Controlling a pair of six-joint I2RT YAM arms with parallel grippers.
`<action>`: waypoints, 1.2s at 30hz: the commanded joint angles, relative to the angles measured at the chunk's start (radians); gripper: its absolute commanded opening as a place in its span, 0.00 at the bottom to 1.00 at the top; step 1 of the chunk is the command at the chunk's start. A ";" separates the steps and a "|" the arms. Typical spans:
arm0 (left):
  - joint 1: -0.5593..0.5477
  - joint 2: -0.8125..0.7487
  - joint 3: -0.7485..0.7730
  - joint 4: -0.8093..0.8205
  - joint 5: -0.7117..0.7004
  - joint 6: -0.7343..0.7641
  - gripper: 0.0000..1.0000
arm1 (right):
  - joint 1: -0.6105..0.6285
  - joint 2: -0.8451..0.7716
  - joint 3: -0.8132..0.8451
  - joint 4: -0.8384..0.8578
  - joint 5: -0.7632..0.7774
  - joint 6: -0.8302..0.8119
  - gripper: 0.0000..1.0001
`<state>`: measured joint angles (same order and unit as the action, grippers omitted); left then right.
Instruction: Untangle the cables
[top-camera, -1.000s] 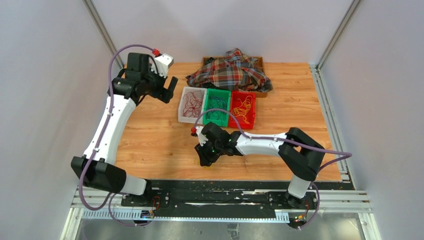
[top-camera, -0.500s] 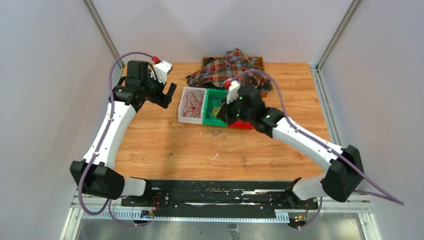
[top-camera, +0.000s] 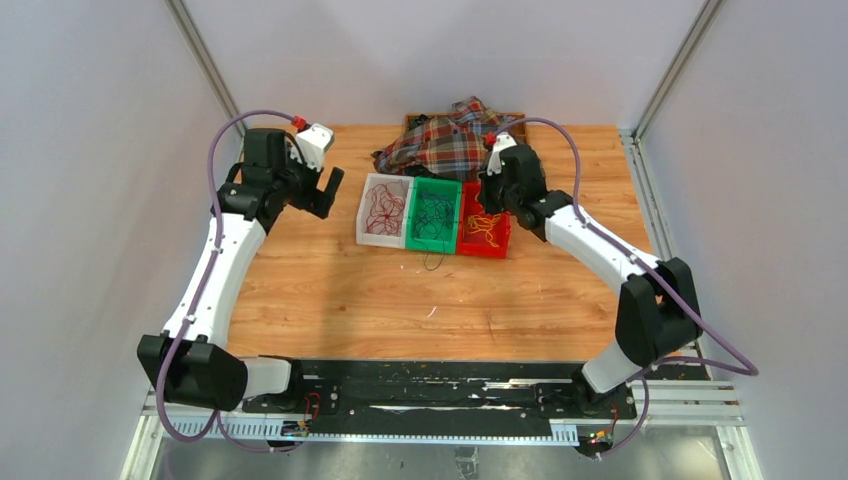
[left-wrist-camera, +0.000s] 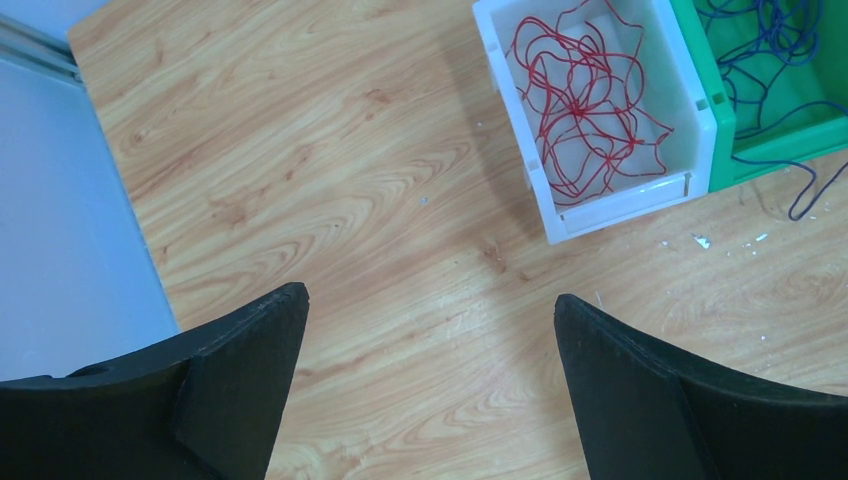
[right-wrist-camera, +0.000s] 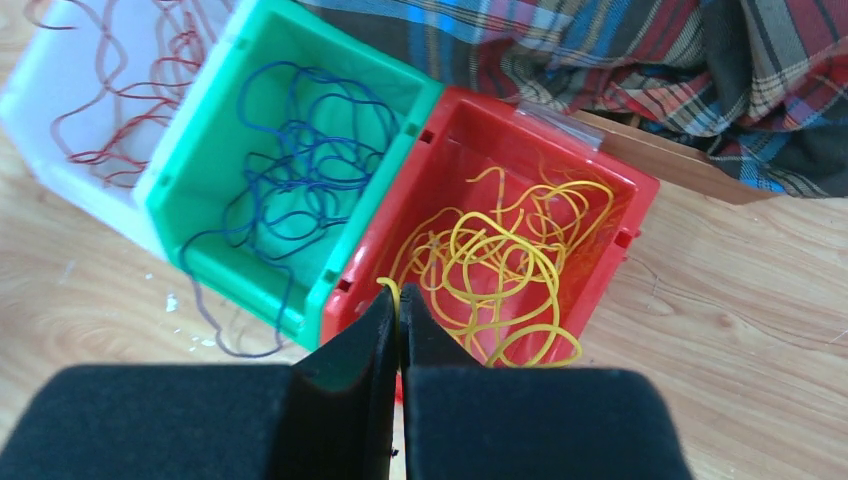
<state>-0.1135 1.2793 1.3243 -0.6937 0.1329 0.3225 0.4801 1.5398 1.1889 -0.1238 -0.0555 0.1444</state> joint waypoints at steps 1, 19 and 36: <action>0.017 -0.024 -0.029 0.043 0.006 0.007 0.98 | -0.034 0.048 0.019 0.084 0.020 0.003 0.03; 0.077 -0.091 -0.457 0.528 0.008 -0.132 0.98 | -0.166 -0.373 -0.346 0.095 0.540 0.017 0.81; 0.104 -0.015 -1.000 1.426 0.015 -0.217 0.98 | -0.357 -0.315 -0.888 0.806 0.786 -0.082 0.87</action>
<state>-0.0170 1.2476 0.3515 0.4629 0.1707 0.1352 0.1402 1.2201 0.3458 0.4072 0.7078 0.0937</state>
